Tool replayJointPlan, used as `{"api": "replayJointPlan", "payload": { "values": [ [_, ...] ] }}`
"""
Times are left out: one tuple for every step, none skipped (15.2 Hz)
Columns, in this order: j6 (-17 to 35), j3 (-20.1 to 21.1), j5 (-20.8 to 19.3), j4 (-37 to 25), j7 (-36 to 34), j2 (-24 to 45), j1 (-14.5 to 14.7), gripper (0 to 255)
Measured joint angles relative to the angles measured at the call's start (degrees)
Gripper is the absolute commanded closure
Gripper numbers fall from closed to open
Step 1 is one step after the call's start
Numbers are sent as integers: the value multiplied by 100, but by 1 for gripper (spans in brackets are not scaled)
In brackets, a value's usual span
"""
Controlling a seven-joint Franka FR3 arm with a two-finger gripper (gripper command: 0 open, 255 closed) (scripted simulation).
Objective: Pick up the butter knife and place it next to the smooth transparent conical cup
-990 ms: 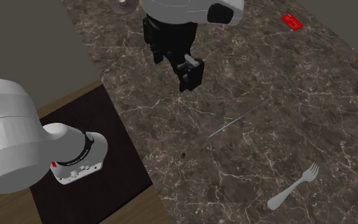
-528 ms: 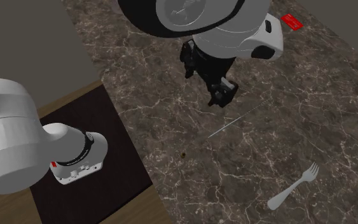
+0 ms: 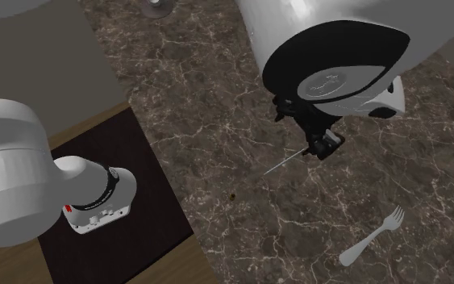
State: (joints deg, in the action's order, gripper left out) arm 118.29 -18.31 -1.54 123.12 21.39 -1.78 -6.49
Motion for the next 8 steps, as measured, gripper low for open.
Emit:
{"api": "replayJointPlan", "payload": {
  "values": [
    [62,-59,78,-180,109,245,-50,0],
    [143,-89,150,-306,167,457,-83,0],
    [170,-105,188,-382,195,560,-105,0],
    [213,-121,221,-429,236,651,-128,0],
    [268,-129,256,-464,272,743,-146,0],
    [334,-131,281,-457,293,806,-155,0],
    [401,-132,291,-415,304,831,-159,0],
    [475,-136,315,-395,332,888,-171,0]
  ]
}}
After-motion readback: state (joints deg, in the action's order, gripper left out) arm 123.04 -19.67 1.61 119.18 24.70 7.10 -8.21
